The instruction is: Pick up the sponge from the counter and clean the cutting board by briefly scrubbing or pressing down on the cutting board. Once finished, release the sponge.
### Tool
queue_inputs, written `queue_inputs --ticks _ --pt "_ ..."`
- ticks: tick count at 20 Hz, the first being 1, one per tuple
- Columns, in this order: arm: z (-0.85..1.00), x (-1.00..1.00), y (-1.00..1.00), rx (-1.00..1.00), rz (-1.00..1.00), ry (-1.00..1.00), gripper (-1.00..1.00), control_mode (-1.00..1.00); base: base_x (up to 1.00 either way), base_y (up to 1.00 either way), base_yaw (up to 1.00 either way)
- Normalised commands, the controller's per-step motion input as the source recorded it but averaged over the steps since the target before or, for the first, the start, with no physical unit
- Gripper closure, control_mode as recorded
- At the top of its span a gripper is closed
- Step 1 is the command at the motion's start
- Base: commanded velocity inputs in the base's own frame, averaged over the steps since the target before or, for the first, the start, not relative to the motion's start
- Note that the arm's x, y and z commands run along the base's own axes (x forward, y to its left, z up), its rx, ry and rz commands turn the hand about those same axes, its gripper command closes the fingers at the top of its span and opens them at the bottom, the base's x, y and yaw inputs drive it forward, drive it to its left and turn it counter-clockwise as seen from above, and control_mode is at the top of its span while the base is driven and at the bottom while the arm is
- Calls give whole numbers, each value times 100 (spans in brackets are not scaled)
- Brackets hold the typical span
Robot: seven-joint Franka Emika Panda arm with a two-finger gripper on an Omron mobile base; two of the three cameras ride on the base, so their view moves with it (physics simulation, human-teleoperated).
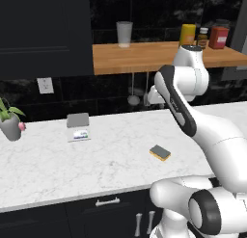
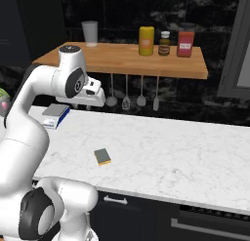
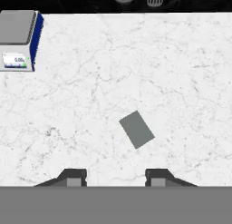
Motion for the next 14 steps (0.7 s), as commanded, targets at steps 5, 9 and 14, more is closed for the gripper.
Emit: queue_inputs --ticks 5,9,14 --pt "-3 -2 1 -1 0 2 -100 -100 0 0 0" --pt "-27 23 14 -3 25 13 -100 -100 0 0 0" --pt "-43 8 0 0 49 22 -100 -100 0 0 0"
